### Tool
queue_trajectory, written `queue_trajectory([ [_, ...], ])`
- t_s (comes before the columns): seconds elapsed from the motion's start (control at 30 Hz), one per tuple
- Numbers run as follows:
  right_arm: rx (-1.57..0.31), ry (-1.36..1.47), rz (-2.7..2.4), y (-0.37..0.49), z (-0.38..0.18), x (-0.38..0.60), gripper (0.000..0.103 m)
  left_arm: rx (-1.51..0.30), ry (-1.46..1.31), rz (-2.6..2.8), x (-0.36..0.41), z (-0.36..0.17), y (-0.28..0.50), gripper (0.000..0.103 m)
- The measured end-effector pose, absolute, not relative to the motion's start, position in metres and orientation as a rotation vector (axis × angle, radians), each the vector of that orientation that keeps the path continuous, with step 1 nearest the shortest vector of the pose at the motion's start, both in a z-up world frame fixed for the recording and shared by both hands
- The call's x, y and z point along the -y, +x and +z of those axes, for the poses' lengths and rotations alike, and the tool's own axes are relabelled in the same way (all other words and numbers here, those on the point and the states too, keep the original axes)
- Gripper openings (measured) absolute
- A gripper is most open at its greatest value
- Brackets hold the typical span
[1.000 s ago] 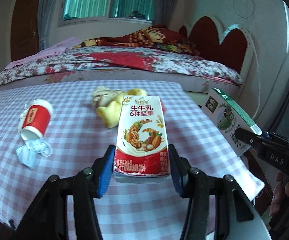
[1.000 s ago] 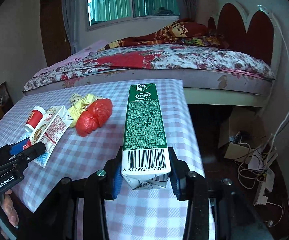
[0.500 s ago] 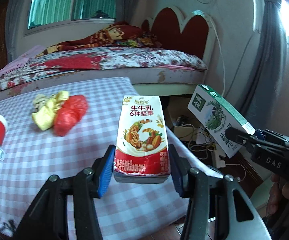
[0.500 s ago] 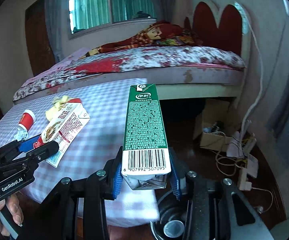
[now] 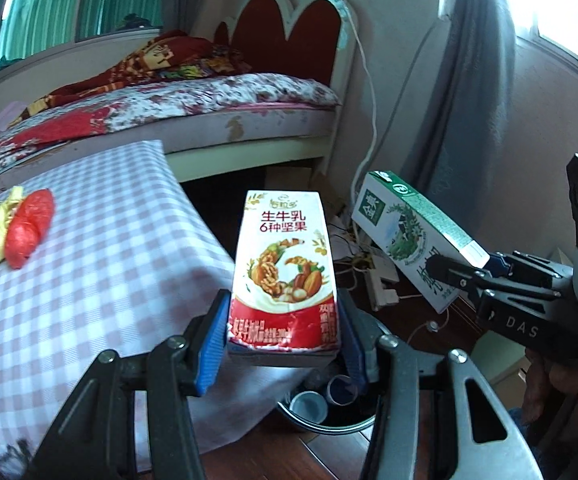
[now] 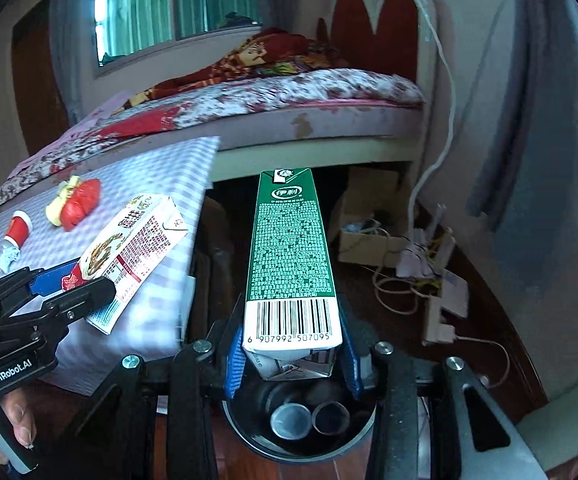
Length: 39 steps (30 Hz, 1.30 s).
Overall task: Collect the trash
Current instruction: 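Carry both cartons over the black bin and open both tools to drop them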
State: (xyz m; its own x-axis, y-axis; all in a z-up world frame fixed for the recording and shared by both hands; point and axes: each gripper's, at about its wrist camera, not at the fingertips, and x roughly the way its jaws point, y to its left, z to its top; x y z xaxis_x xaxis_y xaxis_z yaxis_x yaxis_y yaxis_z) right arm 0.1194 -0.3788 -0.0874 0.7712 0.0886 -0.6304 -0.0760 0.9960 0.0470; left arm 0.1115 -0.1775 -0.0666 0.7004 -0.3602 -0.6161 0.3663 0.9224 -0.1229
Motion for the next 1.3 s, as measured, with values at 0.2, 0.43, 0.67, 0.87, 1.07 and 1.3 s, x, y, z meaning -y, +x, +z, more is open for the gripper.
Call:
queue_trajectory([
  [0.2,-0.735,0.015,0.087,0.108,-0.101,0.397,0.041,-0.716,0.030,-0.463,0.207,-0.075,0.098,0.052],
  [0.43,-0.821,0.035,0.092,0.109,-0.127,0.418,0.042,-0.786,0.017,-0.473,0.233,-0.099,0.091,0.052],
  [0.67,-0.903,0.059,0.105,0.120,-0.160,0.425,0.042,-0.870,-0.008,-0.417,0.244,-0.132,0.100,0.052],
  [0.87,-0.967,0.069,0.129,0.131,-0.186,0.425,0.042,-0.925,-0.006,-0.377,0.245,-0.156,0.105,0.052],
  [1.07,-1.027,0.066,0.179,0.144,-0.206,0.418,0.042,-0.983,-0.011,-0.359,0.244,-0.180,0.111,0.052],
  [1.3,-1.043,0.111,0.052,0.154,-0.214,0.438,0.083,-1.049,-0.062,-0.349,0.243,-0.200,0.116,0.080],
])
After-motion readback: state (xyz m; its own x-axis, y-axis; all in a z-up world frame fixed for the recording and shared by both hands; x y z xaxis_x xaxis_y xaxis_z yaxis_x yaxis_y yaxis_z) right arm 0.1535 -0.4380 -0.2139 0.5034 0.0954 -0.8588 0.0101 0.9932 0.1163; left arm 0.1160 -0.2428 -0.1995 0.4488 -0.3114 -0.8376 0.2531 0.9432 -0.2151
